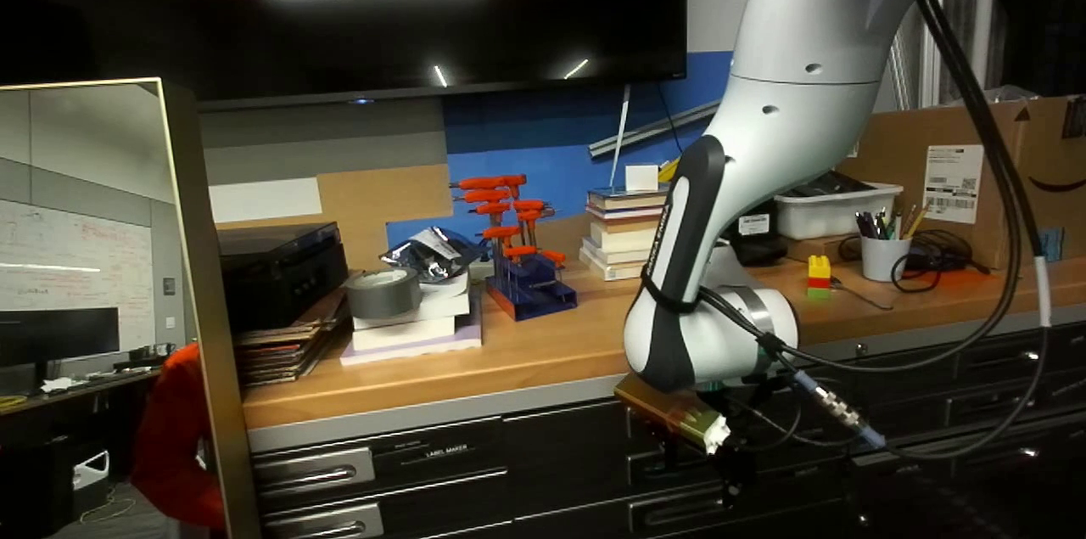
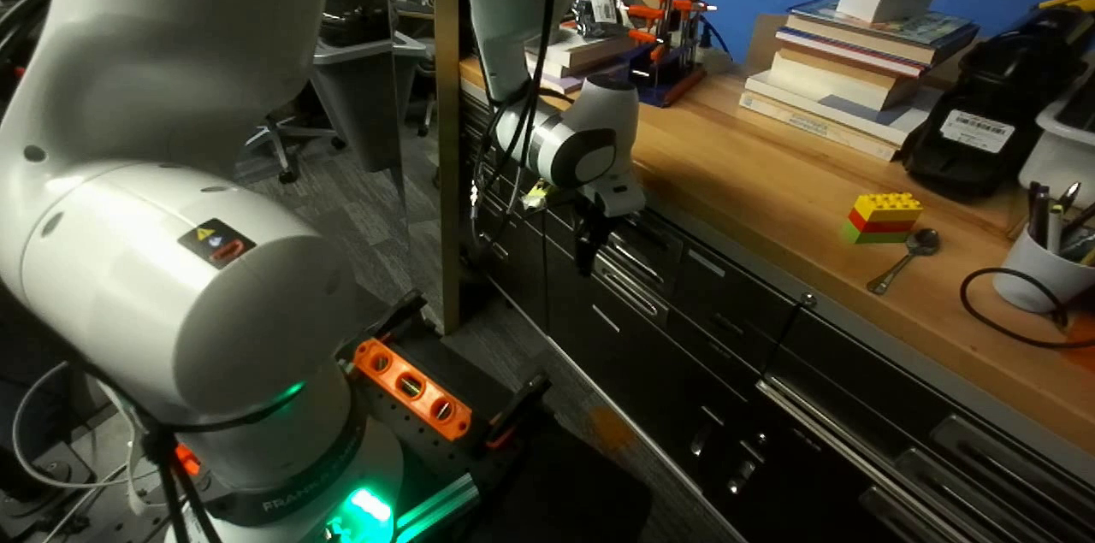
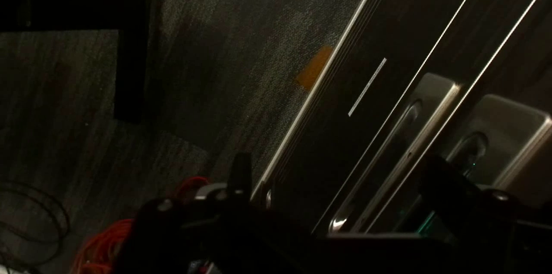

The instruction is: Put the black objects into the the drawer then close the drawer.

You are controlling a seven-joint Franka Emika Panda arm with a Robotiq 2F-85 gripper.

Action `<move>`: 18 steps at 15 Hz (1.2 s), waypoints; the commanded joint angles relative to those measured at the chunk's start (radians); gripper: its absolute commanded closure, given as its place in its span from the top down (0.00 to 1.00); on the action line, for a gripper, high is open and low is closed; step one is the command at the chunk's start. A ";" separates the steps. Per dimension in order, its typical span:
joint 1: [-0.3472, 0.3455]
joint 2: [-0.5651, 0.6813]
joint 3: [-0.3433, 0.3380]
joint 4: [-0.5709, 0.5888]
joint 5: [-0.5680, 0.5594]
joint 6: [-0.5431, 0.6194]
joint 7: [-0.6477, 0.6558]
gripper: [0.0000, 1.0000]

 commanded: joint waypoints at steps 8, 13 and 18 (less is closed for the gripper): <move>-0.101 -0.492 0.019 -0.208 -0.133 -0.384 -0.482 1.00; -0.153 -0.754 0.022 -0.205 -0.143 -0.745 -0.747 1.00; -0.215 -1.019 0.017 -0.215 -0.249 -1.095 -0.952 1.00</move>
